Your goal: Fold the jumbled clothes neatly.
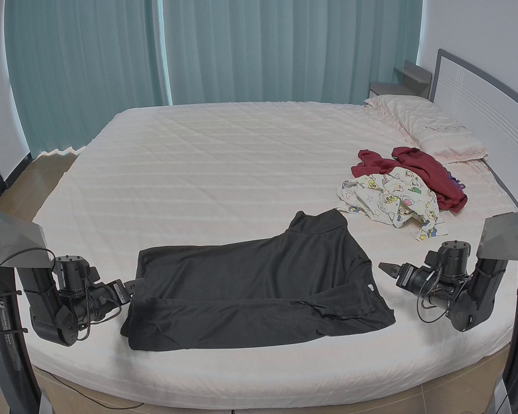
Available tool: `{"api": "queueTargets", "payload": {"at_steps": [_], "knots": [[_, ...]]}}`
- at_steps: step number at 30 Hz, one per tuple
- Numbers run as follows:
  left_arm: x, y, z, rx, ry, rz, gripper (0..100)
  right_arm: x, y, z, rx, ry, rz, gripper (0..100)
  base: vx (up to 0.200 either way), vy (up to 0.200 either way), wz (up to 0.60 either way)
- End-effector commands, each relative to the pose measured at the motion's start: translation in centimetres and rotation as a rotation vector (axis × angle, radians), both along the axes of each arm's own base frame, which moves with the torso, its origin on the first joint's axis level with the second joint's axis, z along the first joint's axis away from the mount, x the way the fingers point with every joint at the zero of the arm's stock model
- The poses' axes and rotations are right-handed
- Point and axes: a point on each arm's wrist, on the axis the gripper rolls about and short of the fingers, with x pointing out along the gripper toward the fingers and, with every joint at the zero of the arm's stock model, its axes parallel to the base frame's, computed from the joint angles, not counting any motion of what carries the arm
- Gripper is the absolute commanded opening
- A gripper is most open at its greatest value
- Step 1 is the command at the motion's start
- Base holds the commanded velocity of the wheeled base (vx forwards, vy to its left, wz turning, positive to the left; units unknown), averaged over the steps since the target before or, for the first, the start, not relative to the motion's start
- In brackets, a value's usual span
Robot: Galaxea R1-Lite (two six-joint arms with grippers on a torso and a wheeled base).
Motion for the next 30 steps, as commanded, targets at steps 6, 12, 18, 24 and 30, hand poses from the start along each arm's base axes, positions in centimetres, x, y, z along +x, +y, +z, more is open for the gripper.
{"api": "queueTargets", "payload": {"at_steps": [6,12,18,24,30], "knots": [[-5.4,-0.5,3.7,0.005,0.002,0.001,100,-6.4,-0.8,3.9,0.136,0.05,-0.074,100,0.0,0.0,0.0],[-7.2,-1.0,3.2,-0.038,0.074,0.067,100,-5.8,-0.5,1.5,0.186,0.091,-0.091,100,0.0,0.0,0.0],[-7.0,-1.1,2.5,-0.075,0.104,0.092,100,-6.5,0.3,1.6,0.188,0.065,-0.053,100,0.2,0.0,0.0],[-6.9,-1.1,1.4,-0.074,0.147,0.091,100,-6.6,0.7,1.3,0.188,0.078,-0.038,100,0.2,0.0,0.0],[-6.9,-1.2,1.2,-0.08,0.155,0.09,100,-6.6,0.8,1.0,0.188,0.086,-0.038,100,0.0,0.0,0.0]]}}
